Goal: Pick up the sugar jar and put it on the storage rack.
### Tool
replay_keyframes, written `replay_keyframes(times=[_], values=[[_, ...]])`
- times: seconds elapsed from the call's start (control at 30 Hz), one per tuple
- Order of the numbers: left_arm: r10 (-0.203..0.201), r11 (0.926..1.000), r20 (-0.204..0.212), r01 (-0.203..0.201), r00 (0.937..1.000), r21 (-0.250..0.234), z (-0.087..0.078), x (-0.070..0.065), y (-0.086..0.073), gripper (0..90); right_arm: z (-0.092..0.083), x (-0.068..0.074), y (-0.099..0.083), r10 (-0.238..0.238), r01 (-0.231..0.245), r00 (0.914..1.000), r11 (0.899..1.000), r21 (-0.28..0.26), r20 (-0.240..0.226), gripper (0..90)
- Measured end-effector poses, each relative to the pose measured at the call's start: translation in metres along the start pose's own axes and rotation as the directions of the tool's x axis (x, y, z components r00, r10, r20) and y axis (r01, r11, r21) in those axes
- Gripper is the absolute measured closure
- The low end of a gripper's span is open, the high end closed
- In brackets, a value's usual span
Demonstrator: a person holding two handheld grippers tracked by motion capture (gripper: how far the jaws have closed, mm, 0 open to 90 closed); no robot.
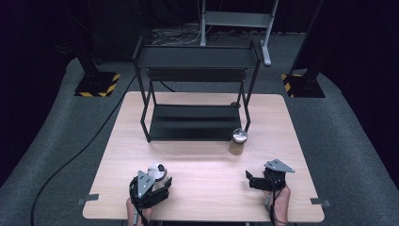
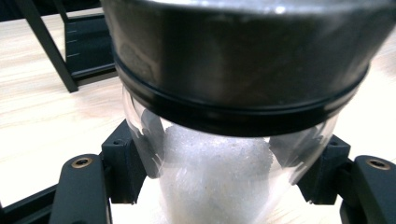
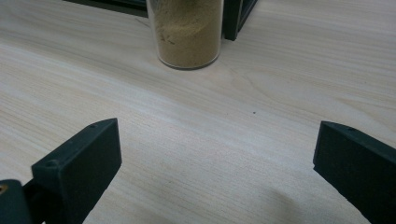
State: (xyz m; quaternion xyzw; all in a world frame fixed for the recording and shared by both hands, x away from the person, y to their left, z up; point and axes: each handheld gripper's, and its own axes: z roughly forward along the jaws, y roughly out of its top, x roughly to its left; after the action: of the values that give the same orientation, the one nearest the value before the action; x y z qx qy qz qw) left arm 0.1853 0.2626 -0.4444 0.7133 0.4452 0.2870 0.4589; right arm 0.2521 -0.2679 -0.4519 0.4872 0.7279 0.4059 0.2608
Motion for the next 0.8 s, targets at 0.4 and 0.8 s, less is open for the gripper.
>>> replay_keyframes(times=[0.4,0.8], values=[[-0.002,1.0000,0.012,0.002,0.9999,-0.002,0.007,0.005,0.007,29.9,0.000,0.000,0.000,0.001,-0.001,1.0000,1.000,-0.002,0.000,0.1],[-0.001,1.0000,0.028,0.001,0.9996,0.005,0.018,0.010,0.015,29.9,0.000,-0.001,-0.001,0.002,-0.002,1.0000,1.000,-0.005,-0.002,0.1]])
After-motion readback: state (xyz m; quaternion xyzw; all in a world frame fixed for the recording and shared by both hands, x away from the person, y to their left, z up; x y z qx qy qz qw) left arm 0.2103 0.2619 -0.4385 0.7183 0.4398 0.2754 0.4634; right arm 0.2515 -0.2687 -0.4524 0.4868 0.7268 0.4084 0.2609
